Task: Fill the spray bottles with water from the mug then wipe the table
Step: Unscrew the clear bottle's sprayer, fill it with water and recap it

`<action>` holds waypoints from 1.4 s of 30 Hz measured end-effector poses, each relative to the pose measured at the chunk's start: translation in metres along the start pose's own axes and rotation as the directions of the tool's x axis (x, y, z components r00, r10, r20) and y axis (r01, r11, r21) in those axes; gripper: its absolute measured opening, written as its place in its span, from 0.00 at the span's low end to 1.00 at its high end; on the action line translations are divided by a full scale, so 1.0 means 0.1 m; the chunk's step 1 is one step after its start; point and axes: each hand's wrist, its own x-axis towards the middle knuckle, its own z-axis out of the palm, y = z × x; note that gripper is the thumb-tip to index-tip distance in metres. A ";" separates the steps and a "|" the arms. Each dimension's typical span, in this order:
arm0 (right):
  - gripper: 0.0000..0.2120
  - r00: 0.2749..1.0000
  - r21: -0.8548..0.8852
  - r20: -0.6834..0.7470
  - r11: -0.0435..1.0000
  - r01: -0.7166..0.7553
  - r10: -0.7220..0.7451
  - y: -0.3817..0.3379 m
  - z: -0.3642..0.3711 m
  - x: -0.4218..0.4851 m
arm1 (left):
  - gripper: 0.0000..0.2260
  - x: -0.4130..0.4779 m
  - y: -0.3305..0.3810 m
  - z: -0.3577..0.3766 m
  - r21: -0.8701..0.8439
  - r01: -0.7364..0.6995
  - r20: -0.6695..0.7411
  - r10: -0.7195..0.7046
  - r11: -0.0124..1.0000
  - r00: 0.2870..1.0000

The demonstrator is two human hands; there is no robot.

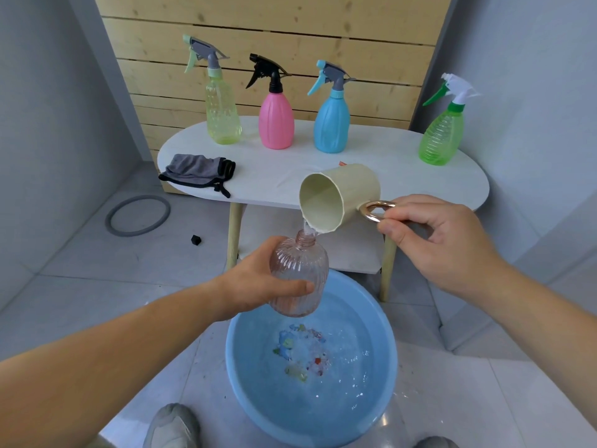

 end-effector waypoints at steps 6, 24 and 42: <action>0.05 0.996 -0.084 -0.001 0.993 0.083 -0.084 0.02 0.00 0.00 | 0.30 0.00 0.00 0.01 -0.006 0.005 0.000 -0.005 1.000 1.000; 0.08 0.972 -0.185 0.025 0.955 0.234 -0.233 0.09 0.01 0.01 | 0.33 0.02 -0.06 0.02 0.020 0.001 -0.011 -0.001 1.000 1.000; 0.16 0.990 -0.212 -0.067 0.971 0.107 -0.124 0.04 0.29 -0.06 | 0.34 0.03 -0.11 0.03 0.031 -0.005 -0.028 0.006 0.999 1.000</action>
